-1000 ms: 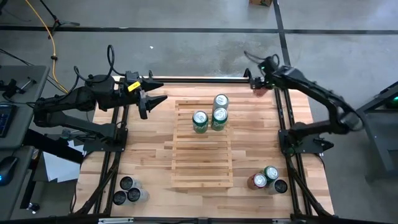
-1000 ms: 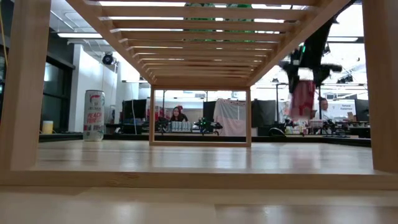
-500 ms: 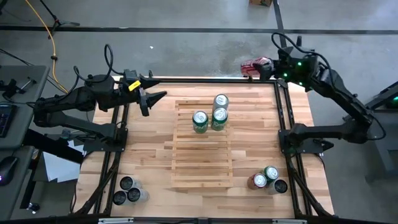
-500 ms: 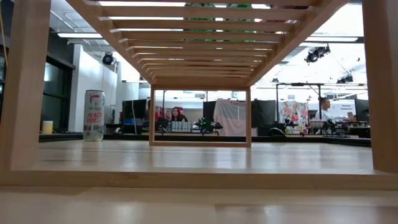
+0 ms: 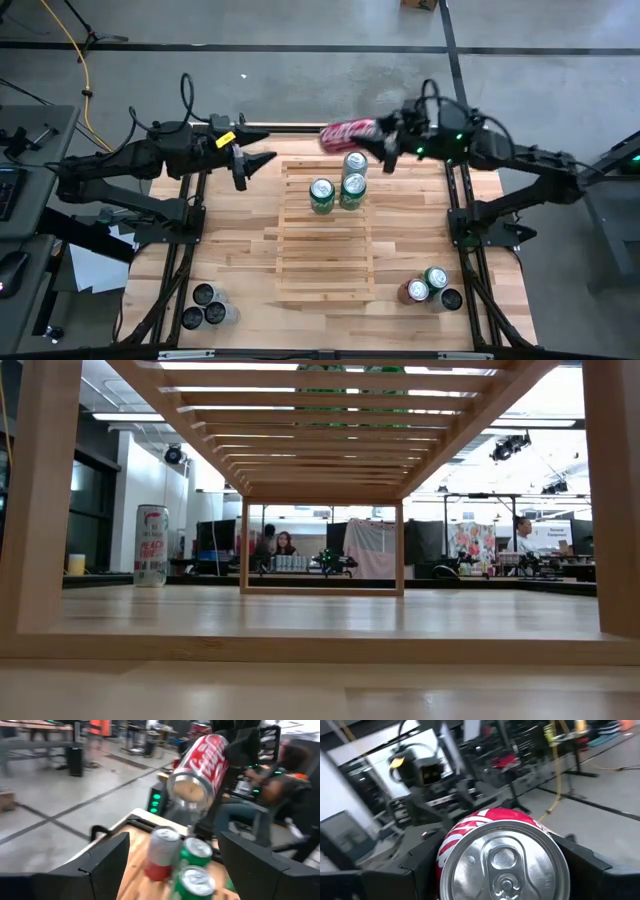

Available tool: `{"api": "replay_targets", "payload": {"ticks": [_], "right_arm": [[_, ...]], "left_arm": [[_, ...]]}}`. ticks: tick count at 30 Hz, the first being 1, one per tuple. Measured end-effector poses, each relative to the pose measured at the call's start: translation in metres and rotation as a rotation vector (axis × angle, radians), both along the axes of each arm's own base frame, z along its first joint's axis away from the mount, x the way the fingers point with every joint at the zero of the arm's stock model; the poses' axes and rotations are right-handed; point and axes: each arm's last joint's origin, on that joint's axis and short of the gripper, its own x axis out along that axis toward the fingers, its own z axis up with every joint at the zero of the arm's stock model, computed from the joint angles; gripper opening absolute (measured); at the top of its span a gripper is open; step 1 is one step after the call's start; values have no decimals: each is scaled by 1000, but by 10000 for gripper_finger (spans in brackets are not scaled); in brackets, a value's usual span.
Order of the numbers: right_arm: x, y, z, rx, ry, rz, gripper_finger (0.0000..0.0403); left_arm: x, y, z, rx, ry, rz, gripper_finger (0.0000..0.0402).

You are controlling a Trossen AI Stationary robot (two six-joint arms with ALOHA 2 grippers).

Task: Place canned beverage on shelf
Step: Put the top red soda can on the shelf

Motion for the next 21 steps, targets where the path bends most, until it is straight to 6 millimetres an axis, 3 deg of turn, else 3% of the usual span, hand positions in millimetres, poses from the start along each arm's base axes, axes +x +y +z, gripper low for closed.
{"api": "replay_targets", "payload": {"ticks": [11, 16, 21], "right_arm": [[42, 38, -25, 13, 61, 171, 285], [50, 53, -31, 11, 74, 218, 285], [53, 60, -35, 0, 91, 241, 285]], "left_arm": [[36, -9, 1, 11, -19, -244, 294], [46, -18, 5, 88, 5, -288, 294], [51, -23, 11, 41, 83, -318, 294]]}}
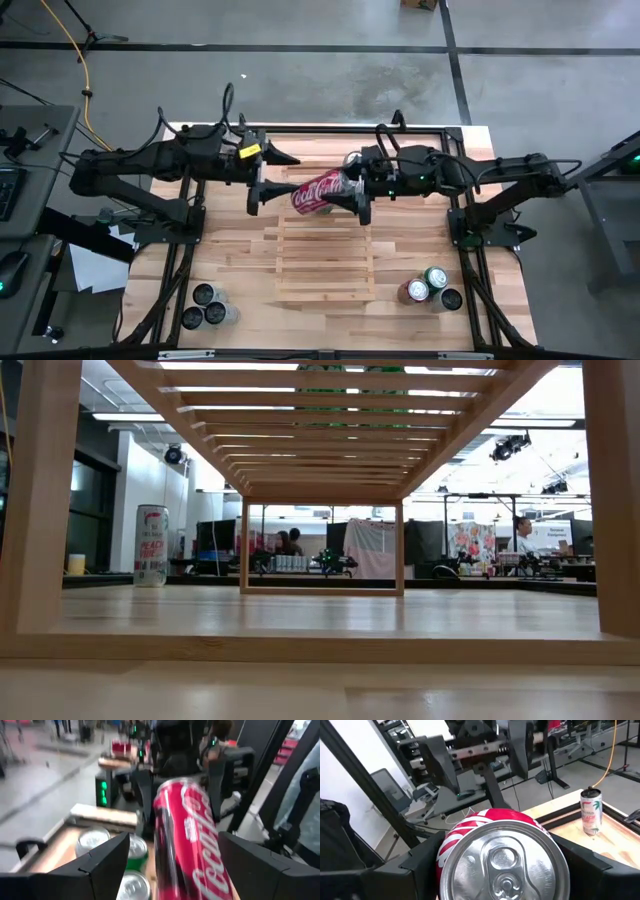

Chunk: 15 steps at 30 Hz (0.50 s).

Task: Place canned beverage on shelf
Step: Put the top red soda can on the shelf

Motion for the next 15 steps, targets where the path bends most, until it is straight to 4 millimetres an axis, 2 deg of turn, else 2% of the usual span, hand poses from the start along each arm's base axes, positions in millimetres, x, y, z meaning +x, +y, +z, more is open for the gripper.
{"api": "replay_targets", "payload": {"ticks": [7, 15], "right_arm": [[0, 2, 0, -7, -2, 9, 285], [11, 7, -10, -5, 29, 65, 285]], "left_arm": [[14, -8, -4, -70, 134, -32, 323], [35, -16, -16, -123, 202, -77, 369]]}}
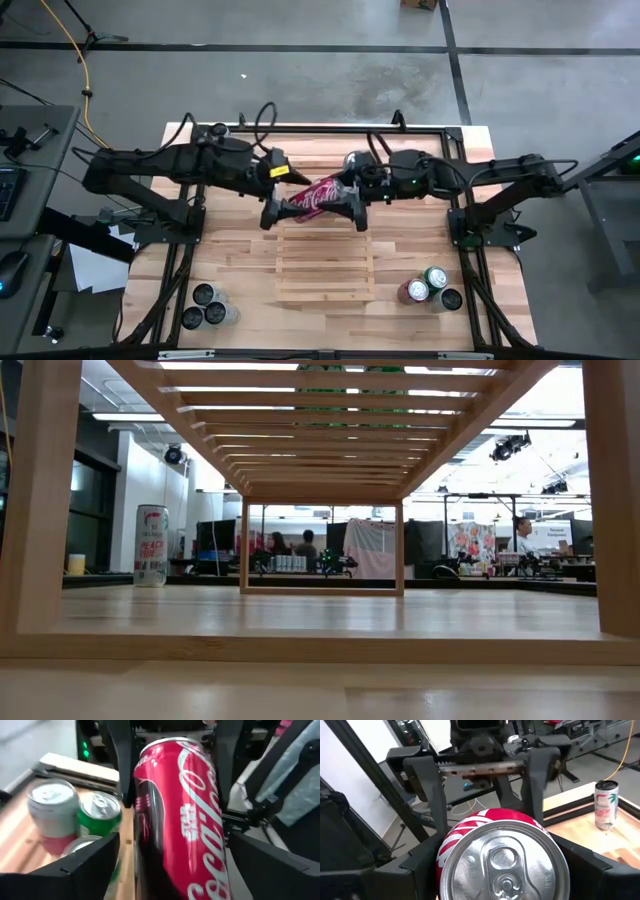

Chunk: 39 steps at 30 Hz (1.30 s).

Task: Place canned beverage on shelf
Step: Put the top red soda can on the shelf

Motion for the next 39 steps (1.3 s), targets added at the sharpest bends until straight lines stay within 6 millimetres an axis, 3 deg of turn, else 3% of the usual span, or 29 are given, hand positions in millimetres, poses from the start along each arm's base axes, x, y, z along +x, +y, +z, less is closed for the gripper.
{"api": "replay_targets", "payload": {"ticks": [14, 17, 21, 24, 29, 34, 39], "right_arm": [[4, 3, -3, -22, 2, 23, 285], [3, 4, -3, -25, 4, 26, 285], [3, 4, -3, -28, 4, 40, 287], [4, 4, -3, -24, 8, 43, 324], [-3, 0, 17, -30, -28, 38, 387], [-13, -3, 41, -89, -26, 42, 387], [-19, -4, 51, -107, -16, 44, 386]], "left_arm": [[12, -5, -15, -61, 83, -139, 368], [12, -5, -15, -50, 83, -138, 350], [11, -5, -16, -50, 102, -135, 293], [10, -4, -18, -40, 119, -136, 284], [4, -4, -22, -22, 182, -138, 284], [-14, -3, -17, 16, 205, -77, 284], [-35, -13, -4, 82, 35, 26, 284]]}}
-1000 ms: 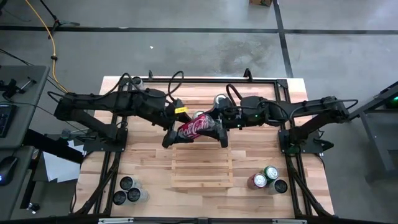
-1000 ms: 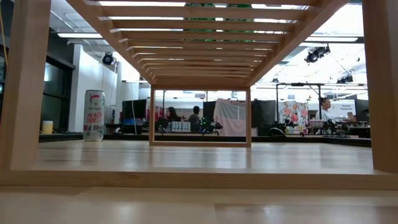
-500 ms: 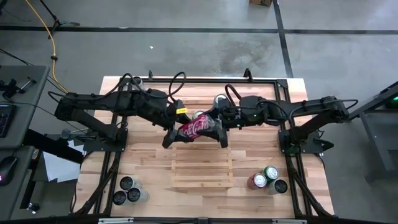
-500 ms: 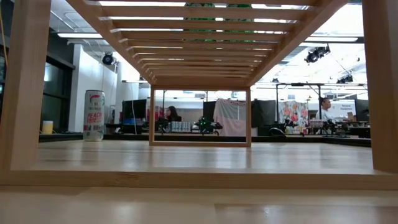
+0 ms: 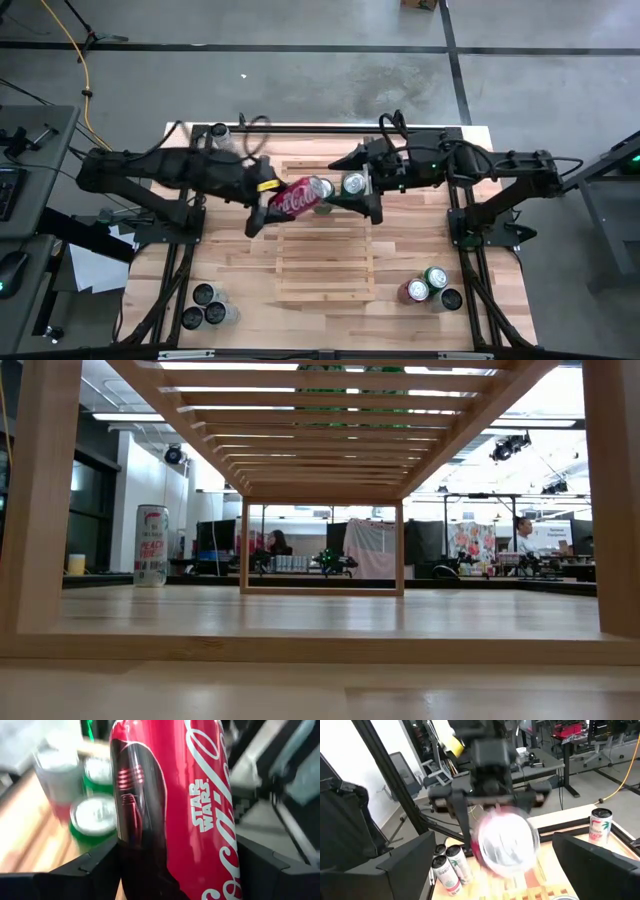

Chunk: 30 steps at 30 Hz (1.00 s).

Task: Place canned beverage on shelf
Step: Put the top red soda can on the shelf

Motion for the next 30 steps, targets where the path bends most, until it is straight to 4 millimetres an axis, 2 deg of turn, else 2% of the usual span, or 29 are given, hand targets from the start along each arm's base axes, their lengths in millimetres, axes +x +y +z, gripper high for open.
{"api": "replay_targets", "payload": {"ticks": [7, 12, 21, 30], "right_arm": [[6, -2, -8, 28, 23, -84, 387], [18, -4, -7, 65, -64, -136, 387], [41, -11, -11, 158, -152, -97, 387], [43, -12, -12, 168, -164, -95, 383]], "left_arm": [[-12, -12, -19, -41, -394, 153, 284], [-1, -15, -33, -53, -629, 241, 284], [26, -16, -48, -18, -645, 283, 284], [30, -17, -51, -10, -643, 289, 284]]}}
